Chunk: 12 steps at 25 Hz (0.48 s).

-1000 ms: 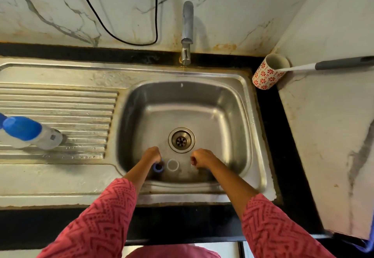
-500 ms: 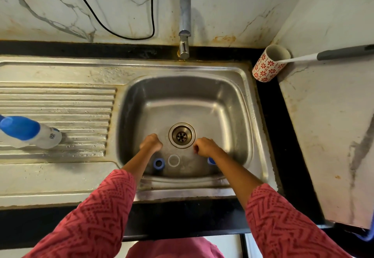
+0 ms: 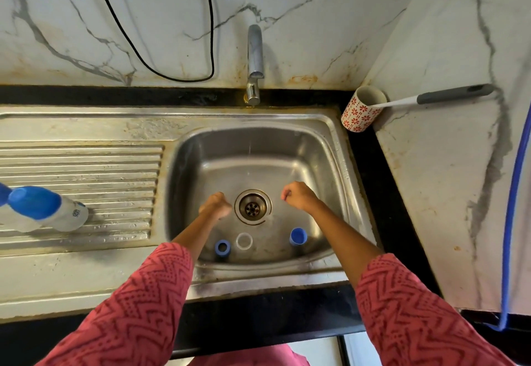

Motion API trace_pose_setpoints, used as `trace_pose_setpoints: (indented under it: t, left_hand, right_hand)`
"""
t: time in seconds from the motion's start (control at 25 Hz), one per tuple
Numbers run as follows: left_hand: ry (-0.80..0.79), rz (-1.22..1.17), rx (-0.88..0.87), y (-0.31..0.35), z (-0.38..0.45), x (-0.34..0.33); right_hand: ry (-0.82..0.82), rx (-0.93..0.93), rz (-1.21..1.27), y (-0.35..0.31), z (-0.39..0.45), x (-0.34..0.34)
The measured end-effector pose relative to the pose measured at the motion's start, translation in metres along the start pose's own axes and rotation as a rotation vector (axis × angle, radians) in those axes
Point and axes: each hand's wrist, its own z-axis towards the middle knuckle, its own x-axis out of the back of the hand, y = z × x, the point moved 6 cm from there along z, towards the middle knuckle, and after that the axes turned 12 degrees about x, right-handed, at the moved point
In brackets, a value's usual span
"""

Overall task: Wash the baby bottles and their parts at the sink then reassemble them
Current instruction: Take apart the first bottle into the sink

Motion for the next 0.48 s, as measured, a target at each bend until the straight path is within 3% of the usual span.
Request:
trace_pose_setpoints:
  t: [0.2,0.4,0.48]
  left_hand:
    - [-0.014,-0.133,-0.022,0.012,0.0,0.03]
    - [-0.148,-0.51,-0.019,0.036,-0.015,0.055]
    - [-0.187,-0.582,-0.03,0.047,-0.019,0.063]
  right_hand:
    - [0.265,0.088,0.056,-0.049,0.015,0.053]
    - [0.709,0.246,0.245,-0.124,0.035,0.145]
    - [0.685,0.245,0.271,-0.137,0.057,0.165]
